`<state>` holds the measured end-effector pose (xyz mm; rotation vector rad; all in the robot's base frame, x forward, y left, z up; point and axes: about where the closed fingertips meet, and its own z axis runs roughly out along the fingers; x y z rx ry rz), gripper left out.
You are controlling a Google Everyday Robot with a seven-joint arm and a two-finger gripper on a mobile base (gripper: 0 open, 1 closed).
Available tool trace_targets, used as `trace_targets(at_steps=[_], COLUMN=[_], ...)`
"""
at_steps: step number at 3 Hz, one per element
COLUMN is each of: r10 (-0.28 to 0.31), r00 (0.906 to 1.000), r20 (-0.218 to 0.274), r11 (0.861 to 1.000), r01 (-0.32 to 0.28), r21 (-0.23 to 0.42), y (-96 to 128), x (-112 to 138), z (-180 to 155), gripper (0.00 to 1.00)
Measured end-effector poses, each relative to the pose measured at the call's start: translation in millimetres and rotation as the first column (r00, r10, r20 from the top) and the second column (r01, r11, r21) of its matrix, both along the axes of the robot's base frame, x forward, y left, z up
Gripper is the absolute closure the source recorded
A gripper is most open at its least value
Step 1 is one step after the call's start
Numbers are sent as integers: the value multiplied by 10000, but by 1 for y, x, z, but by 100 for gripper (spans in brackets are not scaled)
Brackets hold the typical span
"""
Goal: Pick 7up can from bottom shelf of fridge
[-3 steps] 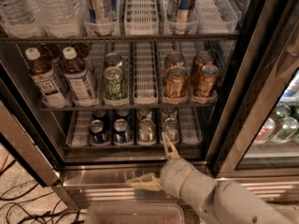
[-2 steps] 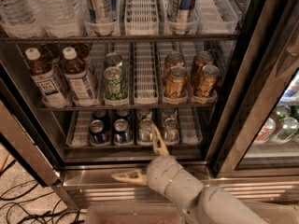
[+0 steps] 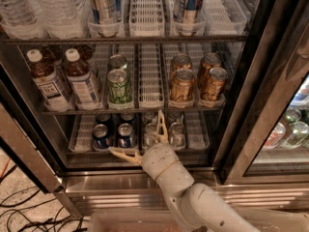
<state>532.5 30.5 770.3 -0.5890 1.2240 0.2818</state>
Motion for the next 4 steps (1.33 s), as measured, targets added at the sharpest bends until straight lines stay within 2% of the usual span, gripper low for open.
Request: trace_targets(at_steps=[1,2,3,4], r10=[-713,-1371,-1740,-1741], r00=[9972,9822,9484,9484], r20=[-226,-1283,-2651,-2651], r11=[9856,9667,9613,9613], r01=[739,1609,2220,2220], r21=[1522,1991,1630,1629], y=[-12,-23,-31,-31], x=[2,-14,-24,-24], z=[-12,-59,-104,-104], gripper=[0,0,0,0])
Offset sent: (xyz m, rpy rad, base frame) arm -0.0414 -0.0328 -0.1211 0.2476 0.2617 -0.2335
